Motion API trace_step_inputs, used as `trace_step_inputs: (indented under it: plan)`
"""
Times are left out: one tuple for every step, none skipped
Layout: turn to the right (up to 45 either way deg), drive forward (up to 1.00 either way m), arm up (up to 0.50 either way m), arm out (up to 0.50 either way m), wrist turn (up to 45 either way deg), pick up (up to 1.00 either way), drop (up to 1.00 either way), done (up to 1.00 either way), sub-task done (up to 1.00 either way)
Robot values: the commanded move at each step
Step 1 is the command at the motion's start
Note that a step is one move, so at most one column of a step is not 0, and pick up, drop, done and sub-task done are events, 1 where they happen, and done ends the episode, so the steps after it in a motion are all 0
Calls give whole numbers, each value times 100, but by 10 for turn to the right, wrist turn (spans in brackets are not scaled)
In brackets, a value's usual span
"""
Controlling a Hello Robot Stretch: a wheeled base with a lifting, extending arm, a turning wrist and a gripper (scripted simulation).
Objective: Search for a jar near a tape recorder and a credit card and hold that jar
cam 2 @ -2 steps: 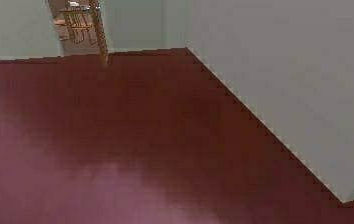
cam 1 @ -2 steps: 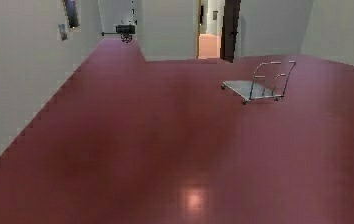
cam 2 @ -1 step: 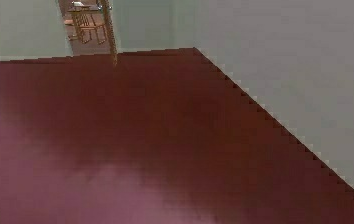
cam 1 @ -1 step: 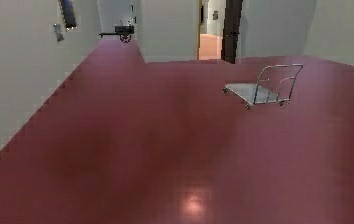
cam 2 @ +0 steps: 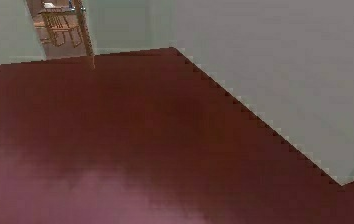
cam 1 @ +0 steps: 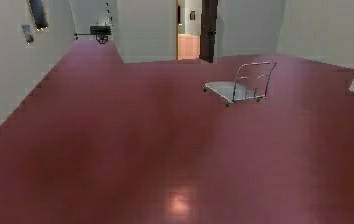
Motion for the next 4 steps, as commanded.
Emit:
trace_step_inputs:
  plan:
    - [0,100,0,0,0,0,0,0,0]
    - [30,0,0,0,0,0,0,0,0]
    - [0,100,0,0,0,0,0,0,0]
    - [0,100,0,0,0,0,0,0,0]
